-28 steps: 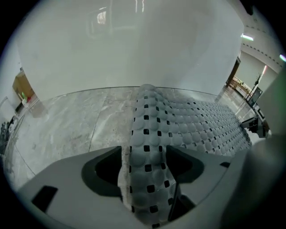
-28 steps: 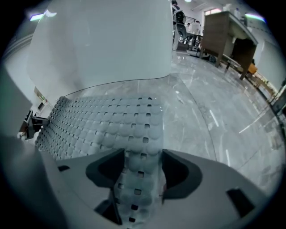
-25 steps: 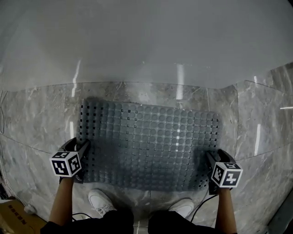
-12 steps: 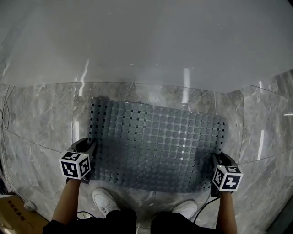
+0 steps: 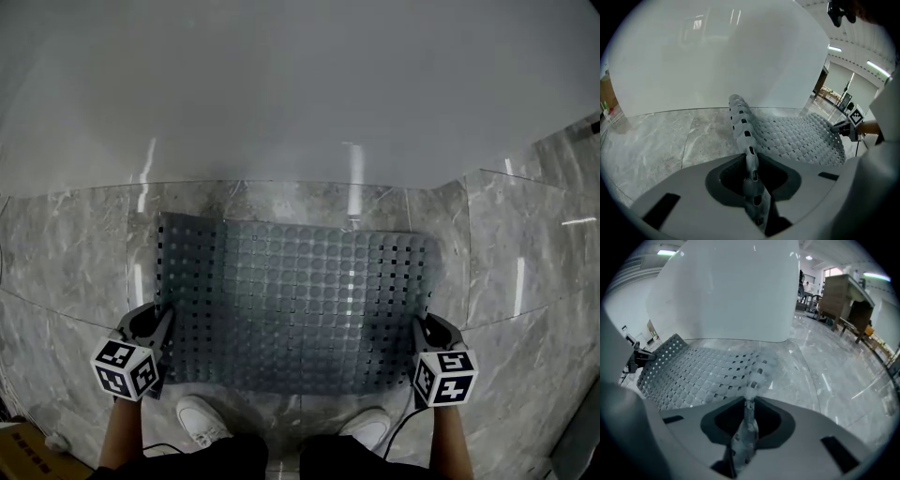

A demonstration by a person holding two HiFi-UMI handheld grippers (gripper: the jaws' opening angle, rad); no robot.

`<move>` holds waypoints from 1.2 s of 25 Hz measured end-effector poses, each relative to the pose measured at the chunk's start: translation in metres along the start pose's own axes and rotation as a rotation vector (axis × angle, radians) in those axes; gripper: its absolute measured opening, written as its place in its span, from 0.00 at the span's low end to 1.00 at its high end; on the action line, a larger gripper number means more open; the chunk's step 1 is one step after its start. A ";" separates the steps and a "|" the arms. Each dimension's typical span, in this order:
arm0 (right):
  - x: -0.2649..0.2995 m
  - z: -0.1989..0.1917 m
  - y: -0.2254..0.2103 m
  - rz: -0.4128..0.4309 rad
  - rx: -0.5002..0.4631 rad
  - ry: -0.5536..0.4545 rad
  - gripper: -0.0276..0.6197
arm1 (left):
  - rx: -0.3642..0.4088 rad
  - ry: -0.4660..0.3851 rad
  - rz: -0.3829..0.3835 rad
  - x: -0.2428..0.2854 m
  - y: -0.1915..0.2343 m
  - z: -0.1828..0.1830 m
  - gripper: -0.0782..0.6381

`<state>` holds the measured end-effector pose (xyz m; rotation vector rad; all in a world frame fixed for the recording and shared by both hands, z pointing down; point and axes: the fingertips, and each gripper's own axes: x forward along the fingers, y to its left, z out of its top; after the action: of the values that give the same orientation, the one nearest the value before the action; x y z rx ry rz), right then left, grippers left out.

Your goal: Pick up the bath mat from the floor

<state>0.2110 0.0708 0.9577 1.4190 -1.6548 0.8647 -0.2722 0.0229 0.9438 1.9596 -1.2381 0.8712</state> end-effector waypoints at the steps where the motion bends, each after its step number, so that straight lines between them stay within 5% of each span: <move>1: -0.004 0.002 0.001 0.000 0.001 -0.013 0.16 | 0.001 -0.014 -0.006 -0.004 -0.003 0.004 0.22; 9: -0.044 0.034 0.016 -0.009 -0.080 -0.125 0.15 | 0.022 -0.101 -0.021 -0.045 -0.026 0.041 0.21; 15: -0.129 0.086 0.028 -0.016 -0.083 -0.179 0.15 | -0.011 -0.133 -0.005 -0.114 -0.055 0.097 0.21; 30: -0.448 0.283 0.011 -0.064 -0.102 -0.327 0.15 | 0.028 -0.264 -0.004 -0.372 -0.140 0.335 0.21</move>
<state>0.1992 0.0315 0.4290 1.5955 -1.8523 0.5241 -0.2029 -0.0157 0.4302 2.1509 -1.3741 0.6450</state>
